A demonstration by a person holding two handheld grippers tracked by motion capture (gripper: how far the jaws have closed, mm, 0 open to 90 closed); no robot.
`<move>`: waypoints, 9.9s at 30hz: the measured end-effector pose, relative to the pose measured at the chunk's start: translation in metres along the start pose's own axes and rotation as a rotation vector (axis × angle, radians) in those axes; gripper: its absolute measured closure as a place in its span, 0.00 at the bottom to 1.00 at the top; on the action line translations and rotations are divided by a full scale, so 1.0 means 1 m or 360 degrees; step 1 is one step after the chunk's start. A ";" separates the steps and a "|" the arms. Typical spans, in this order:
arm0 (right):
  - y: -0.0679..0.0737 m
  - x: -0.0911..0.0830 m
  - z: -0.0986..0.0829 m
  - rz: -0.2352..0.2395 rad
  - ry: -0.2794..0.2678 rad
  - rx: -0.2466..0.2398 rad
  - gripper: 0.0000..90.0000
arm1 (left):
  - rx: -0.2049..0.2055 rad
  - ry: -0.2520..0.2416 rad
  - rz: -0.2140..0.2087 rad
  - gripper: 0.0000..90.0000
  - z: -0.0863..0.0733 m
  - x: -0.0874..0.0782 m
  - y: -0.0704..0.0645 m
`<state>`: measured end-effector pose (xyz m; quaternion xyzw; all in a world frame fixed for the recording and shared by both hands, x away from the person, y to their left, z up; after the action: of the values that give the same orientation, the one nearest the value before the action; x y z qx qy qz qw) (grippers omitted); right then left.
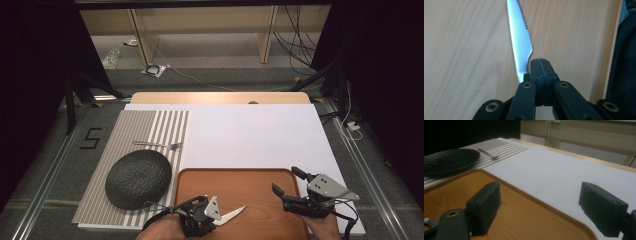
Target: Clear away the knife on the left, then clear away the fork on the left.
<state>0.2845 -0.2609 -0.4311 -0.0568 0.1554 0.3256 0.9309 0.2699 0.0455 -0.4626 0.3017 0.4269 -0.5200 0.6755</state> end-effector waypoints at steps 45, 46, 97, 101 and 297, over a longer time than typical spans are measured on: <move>0.000 0.000 0.000 -0.0007 0.0024 0.0000 0.21 | -0.0183 -0.0048 0.0188 0.99 -0.020 0.003 0.036; 0.000 -0.001 0.000 -0.0007 0.0030 -0.0003 0.21 | -0.0183 -0.0048 0.0192 0.99 -0.020 0.002 0.037; 0.000 0.000 0.000 -0.0012 0.0012 -0.0008 0.21 | -0.0465 0.0008 0.0159 0.98 -0.055 -0.018 0.077; 0.000 0.000 0.000 -0.0011 0.0012 -0.0010 0.21 | -0.0412 -0.0019 0.0202 0.89 -0.052 -0.020 0.075; -0.003 -0.001 -0.002 -0.0008 0.0004 0.0030 0.21 | -0.0581 0.0445 0.0372 0.91 -0.076 -0.043 0.308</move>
<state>0.2853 -0.2646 -0.4327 -0.0488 0.1596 0.3218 0.9320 0.5416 0.2149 -0.4697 0.2911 0.5652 -0.3061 0.7086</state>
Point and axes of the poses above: each handheld gripper's, and its own axes: x roughly forward along the jaws, z roughly out of its top, y roughly to its left, the point moved 1 cm from there along x, roughly forward along the jaws, and after that the axes turned 2 degrees about z, right-handed, at the moved point
